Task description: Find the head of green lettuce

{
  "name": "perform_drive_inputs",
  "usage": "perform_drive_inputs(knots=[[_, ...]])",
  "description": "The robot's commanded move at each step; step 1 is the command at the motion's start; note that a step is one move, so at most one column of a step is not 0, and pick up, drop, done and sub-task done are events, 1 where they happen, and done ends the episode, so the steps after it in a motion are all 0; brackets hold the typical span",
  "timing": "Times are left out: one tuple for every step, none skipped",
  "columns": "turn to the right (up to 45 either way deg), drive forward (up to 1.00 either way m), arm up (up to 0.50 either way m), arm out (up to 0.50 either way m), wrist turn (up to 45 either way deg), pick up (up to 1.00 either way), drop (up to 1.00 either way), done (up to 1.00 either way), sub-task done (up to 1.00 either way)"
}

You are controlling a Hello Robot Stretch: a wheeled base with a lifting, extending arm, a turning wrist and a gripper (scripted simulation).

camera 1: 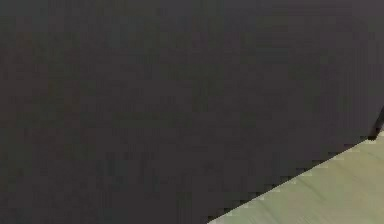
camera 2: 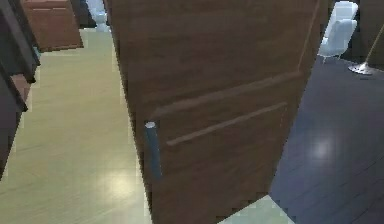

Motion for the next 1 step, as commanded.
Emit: perform_drive_inputs(knots=[[15.0, 0.00, 0.00, 0.00, 0.0, 0.00, 0.00, 0.00, 0.00]])
